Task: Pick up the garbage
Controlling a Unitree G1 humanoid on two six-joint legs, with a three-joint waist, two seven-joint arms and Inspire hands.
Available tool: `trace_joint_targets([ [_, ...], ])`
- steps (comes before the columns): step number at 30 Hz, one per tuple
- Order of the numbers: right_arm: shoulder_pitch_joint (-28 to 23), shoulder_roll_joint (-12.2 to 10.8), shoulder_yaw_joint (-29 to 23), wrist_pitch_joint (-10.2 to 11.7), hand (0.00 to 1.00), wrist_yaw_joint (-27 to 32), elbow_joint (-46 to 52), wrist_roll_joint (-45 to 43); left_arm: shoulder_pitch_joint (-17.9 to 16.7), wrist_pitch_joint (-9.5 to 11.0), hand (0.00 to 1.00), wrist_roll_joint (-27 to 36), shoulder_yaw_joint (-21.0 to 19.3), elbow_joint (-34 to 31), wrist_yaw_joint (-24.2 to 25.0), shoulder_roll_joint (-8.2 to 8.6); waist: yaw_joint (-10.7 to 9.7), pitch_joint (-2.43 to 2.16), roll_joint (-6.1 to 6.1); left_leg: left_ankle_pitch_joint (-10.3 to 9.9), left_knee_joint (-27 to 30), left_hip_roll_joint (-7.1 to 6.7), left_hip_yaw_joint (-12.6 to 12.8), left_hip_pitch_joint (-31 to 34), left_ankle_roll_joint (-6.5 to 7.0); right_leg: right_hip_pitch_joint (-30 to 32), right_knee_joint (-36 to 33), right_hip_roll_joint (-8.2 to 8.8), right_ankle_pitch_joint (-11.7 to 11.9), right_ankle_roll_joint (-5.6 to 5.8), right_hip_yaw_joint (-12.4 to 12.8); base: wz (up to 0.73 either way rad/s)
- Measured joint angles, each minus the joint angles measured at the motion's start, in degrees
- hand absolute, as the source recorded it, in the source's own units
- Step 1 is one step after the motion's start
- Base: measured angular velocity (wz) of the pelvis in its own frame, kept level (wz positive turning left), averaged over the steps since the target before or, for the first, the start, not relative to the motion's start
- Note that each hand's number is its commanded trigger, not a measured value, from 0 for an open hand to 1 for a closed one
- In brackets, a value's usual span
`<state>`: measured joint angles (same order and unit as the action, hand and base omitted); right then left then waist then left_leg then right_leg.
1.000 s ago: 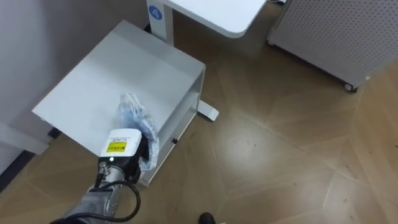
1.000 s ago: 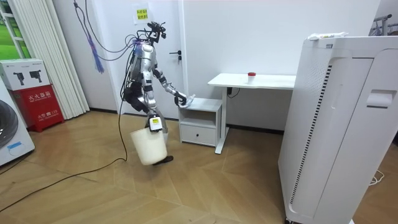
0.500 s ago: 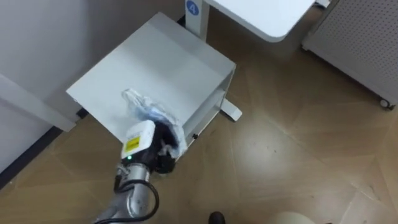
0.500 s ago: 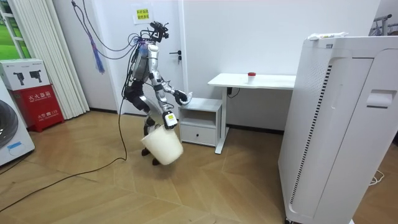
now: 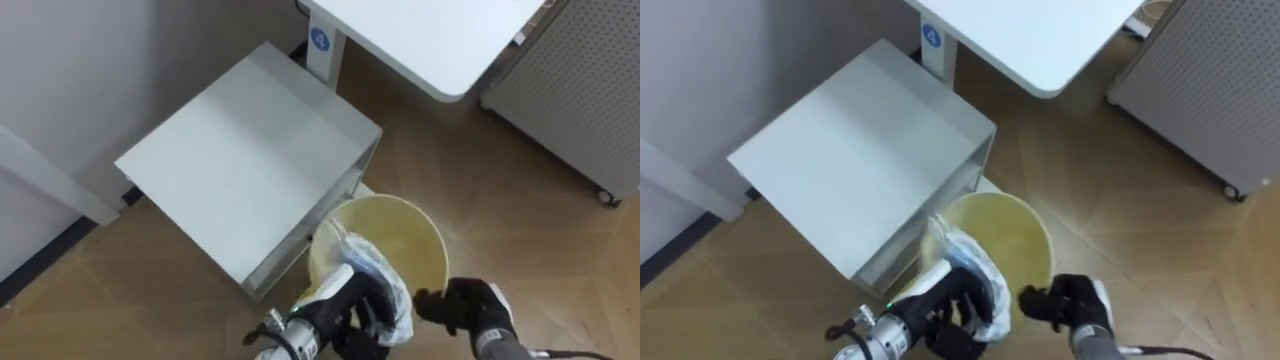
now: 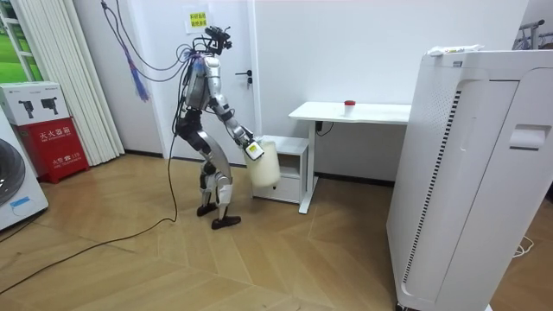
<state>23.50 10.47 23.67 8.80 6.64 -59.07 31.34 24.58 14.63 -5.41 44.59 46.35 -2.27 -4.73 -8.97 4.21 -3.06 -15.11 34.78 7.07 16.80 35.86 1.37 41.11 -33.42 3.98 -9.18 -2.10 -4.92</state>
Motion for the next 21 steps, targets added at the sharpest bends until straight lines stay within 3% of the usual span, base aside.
trace_joint_targets([
  [3, -0.15, 0.14, 0.12, 0.03, 1.00, -1.43, -0.02, 1.08, -0.56, -0.01, 1.00, 2.54, -0.52, -0.35, 3.29, -0.32, 0.11, -0.34, -0.53, 0.01, 0.01, -0.16, 0.01, -0.18, 0.02, -0.37, 0.10, 0.22, 0.05, 0.33, -0.05, 0.06],
  [13, -2.15, 0.43, -0.58, 0.06, 1.00, -1.87, -0.05, -1.15, -1.88, -0.01, 1.00, 2.50, 0.10, -0.45, 8.20, 0.10, -0.05, -0.44, -0.37, -0.09, -0.38, 0.02, 0.33, 0.45, 0.36, -0.87, 1.20, 0.68, 0.87, 0.79, -1.28, 0.04],
  [17, -2.16, 0.60, -0.74, 1.86, 1.00, -3.16, -0.09, -0.16, -2.55, -0.01, 1.00, 2.39, 1.14, -2.41, 9.35, 0.40, -0.01, -0.59, -0.13, -0.08, -0.39, -0.05, 0.34, 0.44, 0.41, -0.83, 0.72, 0.84, 0.86, 0.80, -1.50, 0.00],
  [18, -2.16, 0.60, -0.74, 1.91, 1.00, -3.36, -0.15, -0.14, -2.68, -0.01, 0.70, 2.39, 1.14, -2.55, 9.56, 0.48, 0.02, -0.68, -0.01, -0.06, -0.38, -0.05, 0.34, 0.44, 0.44, -0.85, 0.68, 0.87, 0.86, 0.80, -1.53, 0.00],
  [19, -2.16, 0.61, -0.74, 1.91, 1.00, -3.53, -0.18, -0.14, -2.71, -0.01, 0.00, 2.39, 1.14, -2.56, 9.66, 0.48, 0.03, -0.69, 0.02, -0.03, -0.38, -0.06, 0.36, 0.43, 0.49, -0.86, 0.66, 0.89, 0.86, 0.80, -1.54, 0.00],
  [21, -2.29, 0.61, -0.70, 1.91, 1.00, -3.90, -0.20, -0.02, -2.89, -0.02, 0.00, 2.37, 1.16, -2.58, 10.00, 0.49, 0.04, -0.71, 0.04, 0.10, -0.36, -0.09, 0.46, 0.43, 0.71, -0.85, 0.64, 0.99, 0.86, 0.80, -1.60, 0.00],
])
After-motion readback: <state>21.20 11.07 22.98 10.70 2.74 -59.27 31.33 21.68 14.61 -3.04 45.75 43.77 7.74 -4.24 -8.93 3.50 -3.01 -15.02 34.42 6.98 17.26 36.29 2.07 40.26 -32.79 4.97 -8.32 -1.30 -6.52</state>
